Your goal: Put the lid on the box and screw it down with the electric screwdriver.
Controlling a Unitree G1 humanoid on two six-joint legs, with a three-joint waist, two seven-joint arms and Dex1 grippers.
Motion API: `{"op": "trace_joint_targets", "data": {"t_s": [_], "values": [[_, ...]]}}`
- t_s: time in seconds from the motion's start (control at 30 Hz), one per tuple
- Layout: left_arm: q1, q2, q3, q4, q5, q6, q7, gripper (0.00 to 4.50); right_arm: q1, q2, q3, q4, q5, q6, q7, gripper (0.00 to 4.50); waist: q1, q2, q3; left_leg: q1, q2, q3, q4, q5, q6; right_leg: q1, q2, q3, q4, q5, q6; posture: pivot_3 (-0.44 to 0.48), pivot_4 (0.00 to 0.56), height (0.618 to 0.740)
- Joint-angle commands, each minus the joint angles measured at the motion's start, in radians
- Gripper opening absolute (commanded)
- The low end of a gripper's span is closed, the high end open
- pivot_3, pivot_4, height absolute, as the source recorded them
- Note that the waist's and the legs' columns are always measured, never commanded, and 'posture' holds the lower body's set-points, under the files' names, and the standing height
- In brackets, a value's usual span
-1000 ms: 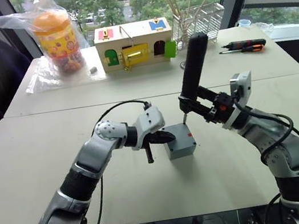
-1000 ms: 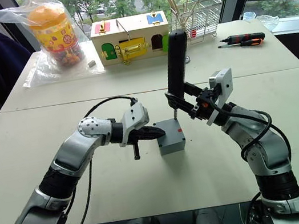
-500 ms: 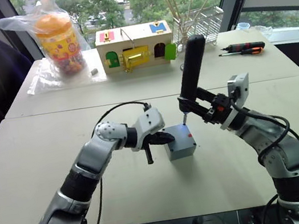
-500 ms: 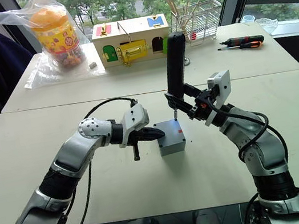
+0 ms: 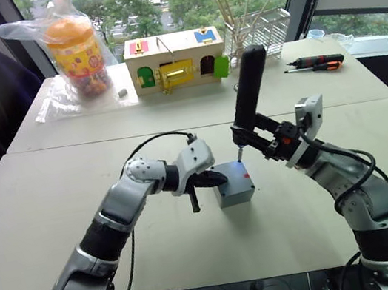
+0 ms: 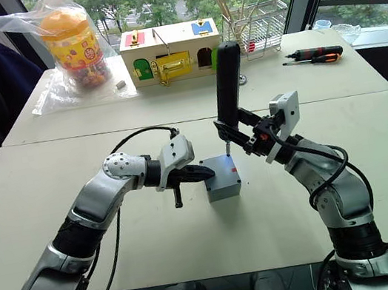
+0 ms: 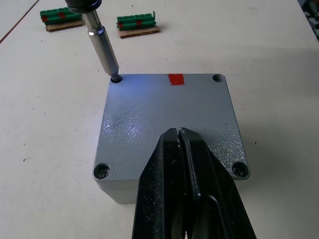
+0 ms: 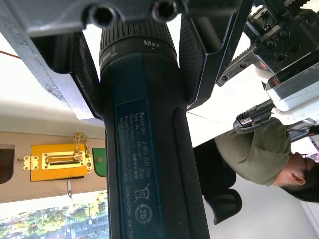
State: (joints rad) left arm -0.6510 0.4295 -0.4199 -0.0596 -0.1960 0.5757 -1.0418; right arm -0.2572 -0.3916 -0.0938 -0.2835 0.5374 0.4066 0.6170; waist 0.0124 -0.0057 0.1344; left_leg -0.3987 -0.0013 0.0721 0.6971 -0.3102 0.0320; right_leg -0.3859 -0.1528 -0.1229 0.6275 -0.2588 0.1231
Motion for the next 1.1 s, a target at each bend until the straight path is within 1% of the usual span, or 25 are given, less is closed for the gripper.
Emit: {"op": "trace_joint_targets", "data": {"t_s": [0.03,0.23,0.33,0.4,0.47,0.57,0.67,0.73,0.8,0.83,0.9,0.97,1.03,1.1], "values": [[-0.004,-0.004,-0.008,0.010,0.013,-0.011,-0.001,0.00,0.045,-0.014,0.047,0.082,-0.017,0.083,0.010,1.87,0.000,0.000,0.000,0.000,0.000,0.000,0.000,0.000,0.000,0.000,0.000,0.000,0.000,0.000,0.000,0.000,0.150,0.705],[0.006,-0.025,0.019,0.017,-0.002,-0.055,0.010,0.00,-0.054,-0.047,-0.061,-0.002,0.093,0.148,-0.031,1.87,0.002,0.002,0.001,-0.001,0.000,0.000,0.000,0.000,0.000,-0.001,-0.001,0.000,-0.001,0.000,0.000,0.000,0.150,0.705],[0.026,-0.035,0.056,-0.008,-0.051,-0.038,0.003,0.00,-0.161,-0.095,-0.153,-0.080,0.211,0.256,-0.098,1.87,0.000,0.008,0.007,-0.007,-0.001,0.000,0.001,0.000,0.000,-0.006,-0.002,0.000,-0.001,0.000,0.000,0.000,0.150,0.705],[0.035,-0.050,0.079,-0.013,-0.066,-0.043,0.021,0.00,-0.235,-0.131,-0.215,-0.102,0.288,0.325,-0.159,1.87,0.001,0.013,0.015,-0.010,-0.001,0.000,0.003,0.000,0.000,-0.009,-0.002,0.000,0.001,0.000,0.000,0.000,0.150,0.705],[0.040,-0.067,0.100,-0.013,-0.073,-0.051,0.046,0.00,-0.309,-0.153,-0.271,-0.100,0.356,0.389,-0.238,1.87,0.001,0.015,0.020,-0.011,-0.002,0.001,0.003,0.000,0.000,-0.011,-0.003,0.000,0.001,0.000,0.000,0.000,0.150,0.705],[0.035,-0.103,0.145,-0.011,-0.067,-0.067,0.124,0.00,-0.440,-0.195,-0.319,-0.054,0.436,0.546,-0.393,1.87,0.000,0.015,0.025,-0.012,-0.002,0.002,0.003,0.000,0.000,-0.011,-0.003,0.000,0.002,0.000,0.000,0.000,0.150,0.705],[0.008,-0.152,0.222,-0.005,-0.121,-0.056,0.171,0.00,-0.552,-0.259,-0.340,0.037,0.514,0.681,-0.436,1.87,0.000,0.015,0.026,-0.012,-0.002,0.003,0.002,0.000,0.000,-0.011,-0.003,0.000,0.002,0.000,0.001,0.000,0.150,0.705],[-0.018,-0.152,0.253,0.000,-0.134,-0.034,0.184,0.00,-0.595,-0.333,-0.325,0.111,0.488,0.748,-0.430,1.87,0.001,0.014,0.026,-0.012,-0.002,0.003,0.003,0.000,0.001,-0.011,-0.003,0.000,0.002,0.000,0.001,0.000,0.150,0.705],[-0.039,-0.146,0.273,-0.004,-0.166,0.005,0.174,0.00,-0.592,-0.431,-0.279,0.172,0.409,0.770,-0.395,1.87,0.004,0.014,0.026,-0.012,-0.002,0.003,0.003,0.000,0.001,-0.011,-0.003,0.000,0.002,0.000,0.001,0.000,0.150,0.705],[-0.040,-0.123,0.270,-0.024,-0.198,0.028,0.126,0.00,-0.571,-0.492,-0.245,0.206,0.366,0.769,-0.357,1.87,0.003,0.014,0.027,-0.012,-0.002,0.003,0.003,0.000,0.002,-0.011,-0.003,0.000,0.002,0.000,0.001,0.000,0.150,0.705],[-0.031,-0.073,0.247,-0.062,-0.219,0.032,0.051,0.00,-0.533,-0.590,-0.192,0.271,0.310,0.781,-0.284,1.87,0.002,0.014,0.027,-0.013,-0.002,0.005,0.002,-0.001,0.003,-0.011,-0.003,0.001,0.001,0.001,0.001,0.000,0.150,0.705],[-0.010,-0.002,0.168,-0.098,-0.150,-0.020,0.006,0.00,-0.497,-0.672,-0.141,0.360,0.272,0.838,-0.224,1.87,-0.001,0.014,0.027,-0.013,-0.002,0.006,0.002,-0.002,0.004,-0.012,-0.003,0.001,0.001,0.000,0.001,0.000,0.150,0.705],[0.008,0.041,0.116,-0.131,-0.115,-0.045,-0.018,0.00,-0.462,-0.731,-0.095,0.430,0.242,0.881,-0.158,1.87,-0.001,0.014,0.027,-0.013,-0.002,0.008,0.001,-0.002,0.004,-0.013,-0.003,0.001,0.000,0.001,0.001,0.000,0.150,0.705],[0.027,0.059,0.094,-0.170,-0.125,-0.039,-0.039,0.00,-0.433,-0.770,-0.054,0.499,0.228,0.930,-0.082,1.87,-0.001,0.015,0.028,-0.013,-0.002,0.008,0.002,-0.002,0.004,-0.013,-0.003,0.002,0.001,0.001,0.001,0.000,0.150,0.705]]}}
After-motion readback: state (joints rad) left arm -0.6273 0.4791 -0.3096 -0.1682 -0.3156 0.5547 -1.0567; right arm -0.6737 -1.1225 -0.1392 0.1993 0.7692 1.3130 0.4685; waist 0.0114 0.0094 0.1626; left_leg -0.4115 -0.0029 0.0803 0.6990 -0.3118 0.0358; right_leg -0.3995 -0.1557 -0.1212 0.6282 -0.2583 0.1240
